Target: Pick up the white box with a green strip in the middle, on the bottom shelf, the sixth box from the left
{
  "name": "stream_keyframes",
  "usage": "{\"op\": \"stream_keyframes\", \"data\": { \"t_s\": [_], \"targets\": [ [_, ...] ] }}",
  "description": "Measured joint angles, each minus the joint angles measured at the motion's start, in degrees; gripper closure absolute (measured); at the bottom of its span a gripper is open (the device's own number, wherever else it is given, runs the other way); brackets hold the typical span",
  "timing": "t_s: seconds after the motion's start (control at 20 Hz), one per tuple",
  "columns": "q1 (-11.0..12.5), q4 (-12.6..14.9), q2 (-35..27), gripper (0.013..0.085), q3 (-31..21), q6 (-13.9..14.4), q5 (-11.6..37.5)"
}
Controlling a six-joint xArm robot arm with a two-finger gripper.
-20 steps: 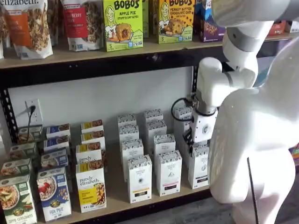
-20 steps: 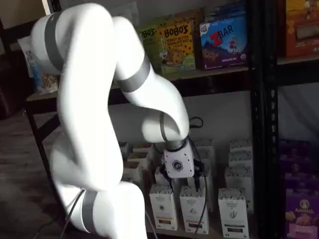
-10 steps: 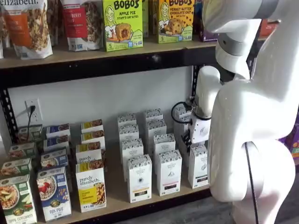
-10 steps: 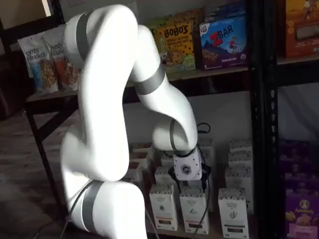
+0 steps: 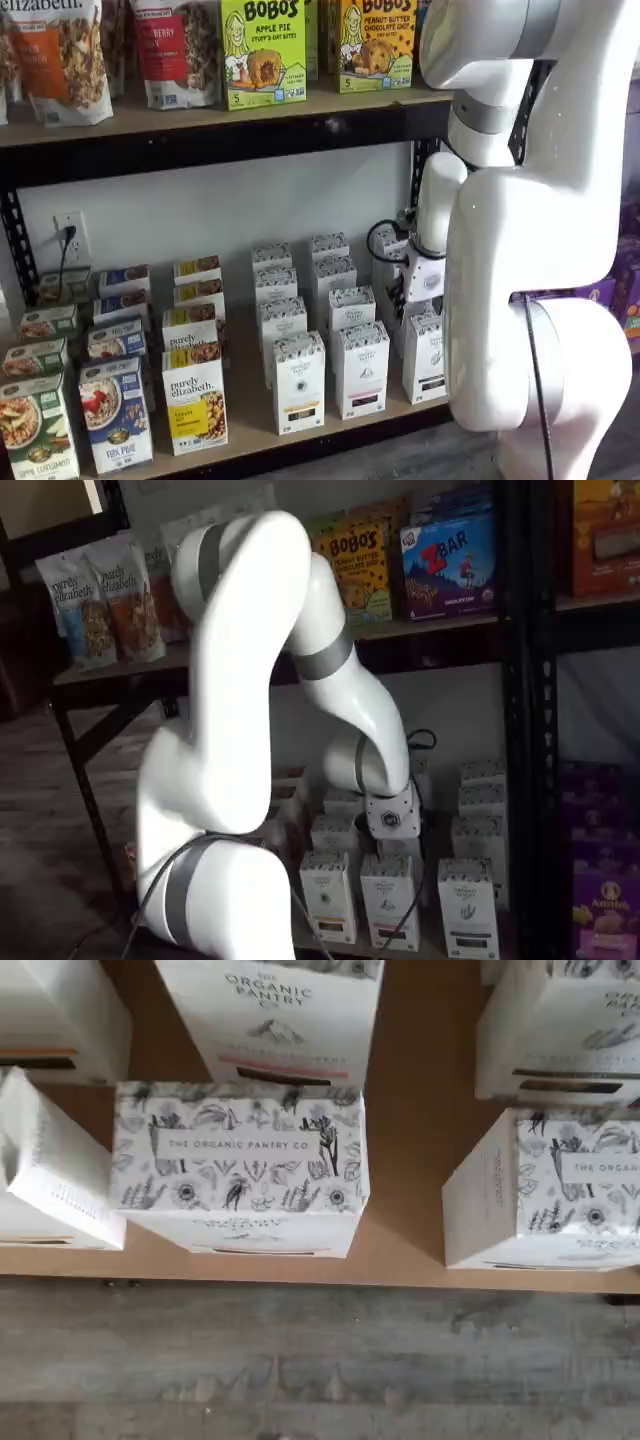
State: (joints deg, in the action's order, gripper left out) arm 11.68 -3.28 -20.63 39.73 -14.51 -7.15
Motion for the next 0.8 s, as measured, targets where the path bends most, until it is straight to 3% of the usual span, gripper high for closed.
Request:
{"op": "stream_keyframes", "data": {
  "t_s": [0.15, 0.3, 0.35, 0.45, 0.6, 0.8],
  "targets": [
    [1.1, -0.2, -3.7, 0.0130, 4.2, -1.3, -0.8],
    [1.8, -5.2, -7.2, 0.0130, 8.4, -6.9, -2.0],
    [2.4, -5.4, -8.6, 0.0130, 10.1, -7.6, -2.6],
    [3.6, -4.0, -11.2, 0.0130, 13.2, -7.4, -3.4],
    [4.6, -4.6, -14.2, 0.0130, 16.8, -9.0, -4.3],
    [5.9, -2.0, -18.8, 0.0130, 22.1, -7.7, -5.1]
  ]
}}
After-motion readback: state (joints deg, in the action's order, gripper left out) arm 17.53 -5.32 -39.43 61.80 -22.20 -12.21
